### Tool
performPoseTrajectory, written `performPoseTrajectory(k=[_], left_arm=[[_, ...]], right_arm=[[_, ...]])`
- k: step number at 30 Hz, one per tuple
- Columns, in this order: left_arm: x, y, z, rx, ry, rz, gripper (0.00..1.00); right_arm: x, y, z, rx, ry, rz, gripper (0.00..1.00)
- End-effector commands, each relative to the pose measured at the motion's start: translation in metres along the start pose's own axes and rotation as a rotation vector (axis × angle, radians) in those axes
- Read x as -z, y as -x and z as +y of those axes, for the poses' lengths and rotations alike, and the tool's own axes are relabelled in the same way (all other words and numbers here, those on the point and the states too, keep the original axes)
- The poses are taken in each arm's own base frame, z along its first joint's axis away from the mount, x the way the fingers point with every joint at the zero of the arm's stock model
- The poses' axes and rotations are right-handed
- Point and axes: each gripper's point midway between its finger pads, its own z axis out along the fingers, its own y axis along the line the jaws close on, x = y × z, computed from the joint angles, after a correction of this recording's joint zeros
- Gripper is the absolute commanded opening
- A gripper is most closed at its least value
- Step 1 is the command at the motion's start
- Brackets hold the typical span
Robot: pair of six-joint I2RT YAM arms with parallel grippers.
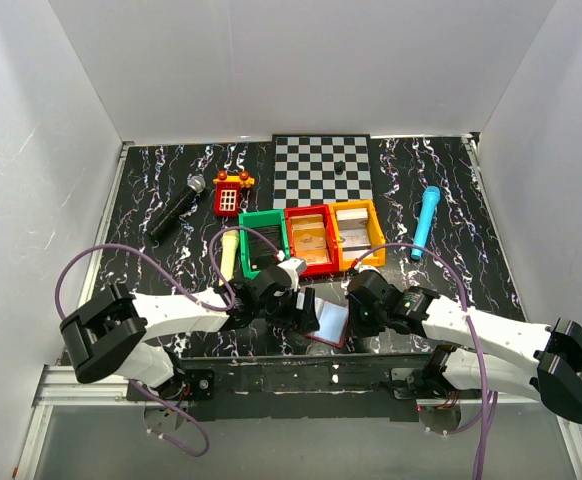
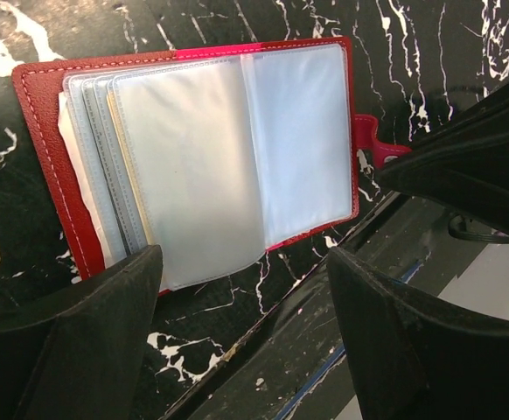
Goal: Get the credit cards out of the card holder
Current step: Remove the credit card from the card holder.
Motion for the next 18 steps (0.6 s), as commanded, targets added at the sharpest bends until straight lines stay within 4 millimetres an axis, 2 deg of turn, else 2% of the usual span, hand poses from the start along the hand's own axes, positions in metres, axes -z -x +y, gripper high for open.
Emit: performPoseTrajectory(k=[1,8,18], left_arm=[[-0.005,0.005,-0.014,-0.042,-0.066,0.016,0.75],[-0.009,0.004,-0.038,-0.104,-0.189,0.048,0.75],[-0.018,-0.003,-0.05,-0.137,-0.272,0.106,0.74]], right_arm=[[0.0,-0.001,-0.002,-0.005,-0.005,0.007,0.01],[-0.001,-0.002,-0.002,-0.005,-0.006,0.006,0.01],[0.002,0.0,-0.008,-0.023,-0.028,-0.012,0.01]])
